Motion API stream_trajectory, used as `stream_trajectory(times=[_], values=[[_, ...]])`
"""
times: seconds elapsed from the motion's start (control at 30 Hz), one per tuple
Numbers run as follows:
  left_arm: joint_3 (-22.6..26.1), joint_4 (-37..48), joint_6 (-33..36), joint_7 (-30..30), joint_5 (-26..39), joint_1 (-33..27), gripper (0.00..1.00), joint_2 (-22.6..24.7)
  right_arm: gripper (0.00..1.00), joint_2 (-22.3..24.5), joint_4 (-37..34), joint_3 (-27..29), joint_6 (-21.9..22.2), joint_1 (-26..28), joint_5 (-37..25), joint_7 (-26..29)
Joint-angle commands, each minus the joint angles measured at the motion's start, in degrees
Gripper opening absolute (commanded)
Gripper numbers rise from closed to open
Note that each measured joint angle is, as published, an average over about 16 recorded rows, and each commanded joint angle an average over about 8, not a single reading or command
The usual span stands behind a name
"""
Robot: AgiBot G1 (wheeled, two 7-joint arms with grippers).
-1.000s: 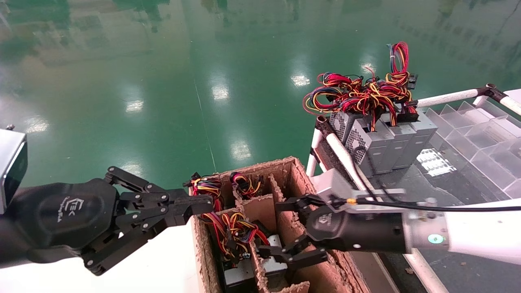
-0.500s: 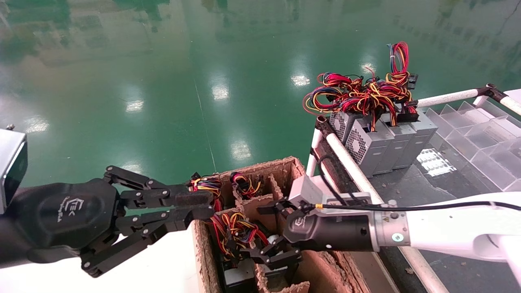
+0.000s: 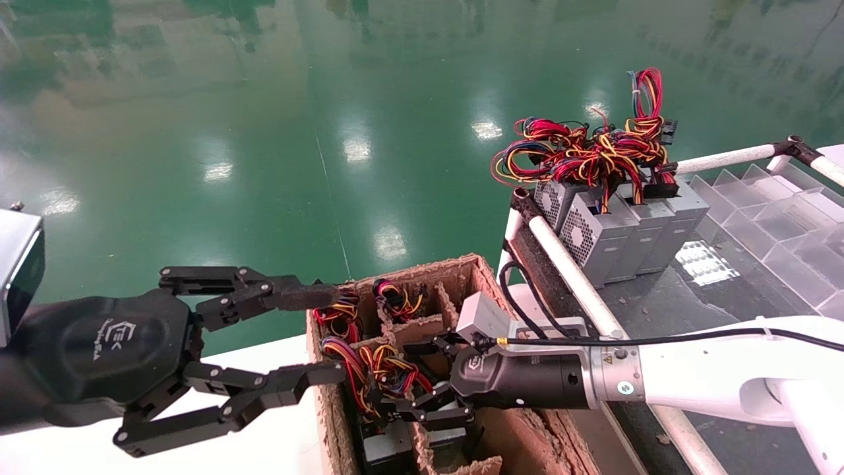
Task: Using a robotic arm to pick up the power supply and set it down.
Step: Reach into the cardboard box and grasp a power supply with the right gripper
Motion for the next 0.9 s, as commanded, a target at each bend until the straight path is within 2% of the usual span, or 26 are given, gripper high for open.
stream_trajectory(times=[0.03,0.43,0.9], values=[[0.0,0.0,0.0,0.0,0.0,0.0,1.0,0.0,0.0,-0.25,-0.79,0.03,-0.08,0.13,0.02,-0.81],[0.0,0.0,0.0,0.0,0.0,0.0,1.0,0.0,0.0,-1.21,-4.15,0.42,0.56,0.33,0.25,-4.69],[0.01,0.0,0.0,0.0,-0.01,0.0,1.0,0.0,0.0,-0.76,-7.45,1.65,-1.58,1.2,2.1,-7.49]])
